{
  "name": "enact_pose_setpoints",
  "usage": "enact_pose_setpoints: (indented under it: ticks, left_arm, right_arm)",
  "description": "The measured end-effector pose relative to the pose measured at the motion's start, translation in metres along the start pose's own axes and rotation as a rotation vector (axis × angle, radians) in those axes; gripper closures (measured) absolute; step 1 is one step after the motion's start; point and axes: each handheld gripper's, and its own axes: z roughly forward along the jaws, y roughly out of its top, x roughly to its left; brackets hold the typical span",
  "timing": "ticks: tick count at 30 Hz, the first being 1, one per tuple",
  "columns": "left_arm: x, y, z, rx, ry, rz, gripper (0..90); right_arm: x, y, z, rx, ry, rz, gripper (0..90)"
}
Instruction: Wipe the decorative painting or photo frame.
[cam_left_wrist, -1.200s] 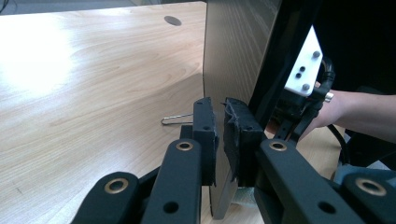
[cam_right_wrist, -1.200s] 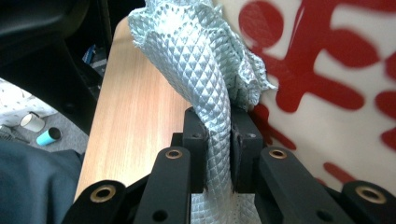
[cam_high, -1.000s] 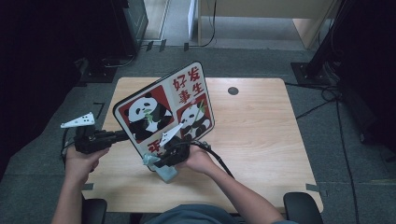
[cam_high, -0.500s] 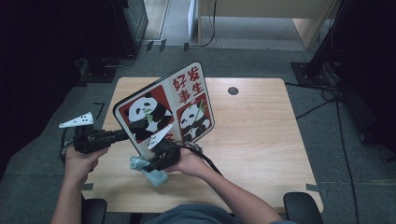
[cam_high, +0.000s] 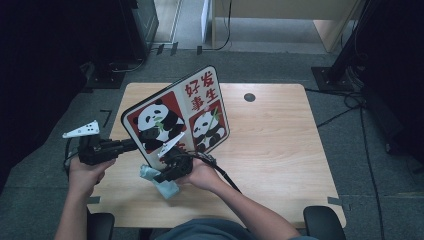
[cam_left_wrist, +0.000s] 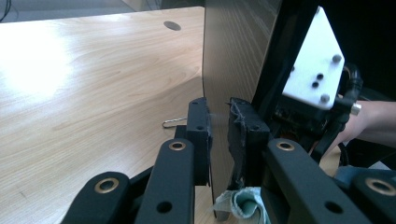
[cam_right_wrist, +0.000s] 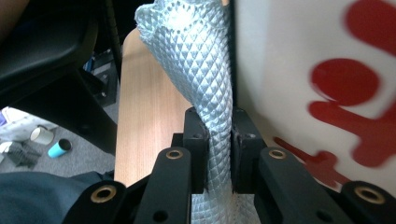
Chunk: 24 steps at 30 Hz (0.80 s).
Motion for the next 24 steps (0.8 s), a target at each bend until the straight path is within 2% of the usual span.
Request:
enact_pose_setpoints:
  ticks: [3, 12, 18, 24]
  left_arm:
    - [0.000, 0.000, 0.000, -0.001, 0.004, 0.007, 78.8]
    - [-0.002, -0.001, -0.001, 0.002, 0.014, 0.025, 78.6]
    - [-0.001, -0.001, -0.001, -0.001, 0.013, 0.030, 78.4]
    - [0.000, -0.001, 0.000, 0.004, 0.006, 0.019, 77.2]
  right_arm:
    - [0.000, 0.000, -0.005, -0.012, -0.005, 0.029, 80.3]
    - [0.002, 0.004, -0.009, -0.026, -0.009, 0.062, 80.2]
    - [0.002, 0.008, -0.011, -0.021, -0.011, 0.057, 80.2]
    - [0.004, 0.013, -0.015, -0.025, -0.016, 0.054, 80.2]
